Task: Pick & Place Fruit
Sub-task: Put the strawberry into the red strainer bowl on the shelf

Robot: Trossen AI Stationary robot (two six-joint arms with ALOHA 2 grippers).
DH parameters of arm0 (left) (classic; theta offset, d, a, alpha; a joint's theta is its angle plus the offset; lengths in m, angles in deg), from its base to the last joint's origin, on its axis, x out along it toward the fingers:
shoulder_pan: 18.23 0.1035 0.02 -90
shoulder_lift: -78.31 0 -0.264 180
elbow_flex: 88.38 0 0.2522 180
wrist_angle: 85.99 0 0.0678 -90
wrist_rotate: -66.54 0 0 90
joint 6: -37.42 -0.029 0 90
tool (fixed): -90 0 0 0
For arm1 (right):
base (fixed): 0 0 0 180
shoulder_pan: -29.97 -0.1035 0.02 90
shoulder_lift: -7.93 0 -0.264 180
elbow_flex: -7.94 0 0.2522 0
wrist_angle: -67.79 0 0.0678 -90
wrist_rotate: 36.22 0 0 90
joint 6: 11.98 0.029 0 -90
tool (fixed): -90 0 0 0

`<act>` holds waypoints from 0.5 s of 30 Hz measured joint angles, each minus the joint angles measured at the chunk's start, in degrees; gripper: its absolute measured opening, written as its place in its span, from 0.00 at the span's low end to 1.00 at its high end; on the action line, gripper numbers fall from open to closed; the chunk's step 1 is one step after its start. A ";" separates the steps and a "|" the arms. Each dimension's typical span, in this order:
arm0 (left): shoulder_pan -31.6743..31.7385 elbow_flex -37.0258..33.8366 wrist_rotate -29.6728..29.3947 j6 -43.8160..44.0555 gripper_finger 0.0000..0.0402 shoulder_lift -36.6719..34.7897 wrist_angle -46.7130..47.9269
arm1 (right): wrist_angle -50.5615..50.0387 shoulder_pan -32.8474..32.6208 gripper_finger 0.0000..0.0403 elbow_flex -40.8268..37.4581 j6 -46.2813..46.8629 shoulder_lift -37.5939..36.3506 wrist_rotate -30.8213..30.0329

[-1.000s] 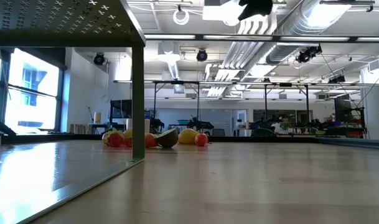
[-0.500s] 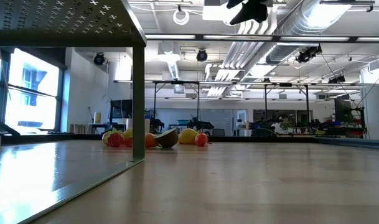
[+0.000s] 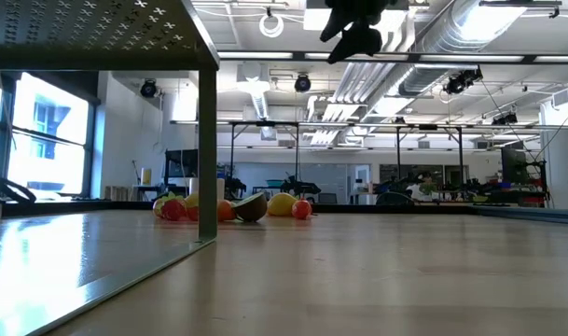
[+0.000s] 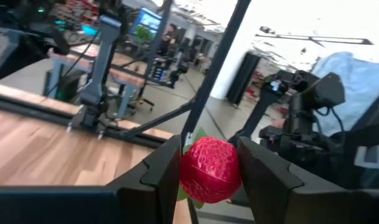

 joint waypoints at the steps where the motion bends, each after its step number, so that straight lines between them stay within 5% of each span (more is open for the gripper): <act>1: -1.63 0.00 -2.25 0.37 0.36 0.44 0.00 | 0.10 0.00 0.65 0.00 -0.06 0.29 0.00; 8: -10.18 0.00 -14.98 5.62 0.36 3.93 0.00 | 0.42 0.20 0.65 0.00 -1.64 0.47 -0.48; 15: -14.57 0.00 -20.35 11.68 0.36 8.17 -3.18 | 0.96 1.75 0.65 0.00 -2.42 0.47 -0.39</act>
